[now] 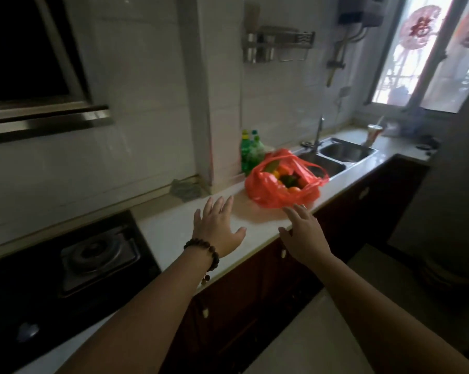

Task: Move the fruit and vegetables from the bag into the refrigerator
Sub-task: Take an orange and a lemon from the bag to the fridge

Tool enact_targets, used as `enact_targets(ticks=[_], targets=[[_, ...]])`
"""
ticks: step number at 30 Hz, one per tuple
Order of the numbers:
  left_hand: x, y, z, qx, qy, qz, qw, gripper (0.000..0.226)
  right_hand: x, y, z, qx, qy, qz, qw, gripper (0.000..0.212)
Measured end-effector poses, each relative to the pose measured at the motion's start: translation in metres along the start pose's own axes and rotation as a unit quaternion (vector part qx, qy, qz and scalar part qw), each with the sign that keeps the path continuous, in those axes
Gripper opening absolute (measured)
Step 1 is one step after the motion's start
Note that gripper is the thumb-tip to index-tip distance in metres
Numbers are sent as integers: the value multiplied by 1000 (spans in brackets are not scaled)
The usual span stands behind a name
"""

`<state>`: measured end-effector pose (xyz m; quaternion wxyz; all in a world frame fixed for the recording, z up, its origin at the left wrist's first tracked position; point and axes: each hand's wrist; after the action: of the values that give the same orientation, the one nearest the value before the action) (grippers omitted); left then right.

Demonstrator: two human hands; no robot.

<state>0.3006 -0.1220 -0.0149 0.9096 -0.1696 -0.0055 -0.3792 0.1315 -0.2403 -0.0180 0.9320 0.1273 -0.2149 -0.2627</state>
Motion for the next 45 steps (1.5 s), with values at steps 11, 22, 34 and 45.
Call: enact_targets(ticks=[11, 22, 34, 45], targets=[[92, -113, -72, -9, 46, -34, 998, 81, 15, -139, 11, 3, 3, -90, 996, 58], [256, -159, -165, -44, 82, 20, 995, 81, 169, -264, -42, -16, 55, -64, 996, 56], [397, -184, -219, -27, 115, 92, 989, 82, 317, -369, -90, 5, 139, -45, 989, 57], [433, -207, -269, -47, 32, 215, 975, 77, 414, -452, -133, 87, 201, 76, 973, 54]])
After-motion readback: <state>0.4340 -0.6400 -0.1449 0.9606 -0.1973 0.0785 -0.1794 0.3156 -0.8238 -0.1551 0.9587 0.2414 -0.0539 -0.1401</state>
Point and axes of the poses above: each hand's wrist, its own x-axis towards the middle knuckle, its own z-axis out of the back of the hand, y = z × x, and after that the axes turned 14 degrees about z, right-handed
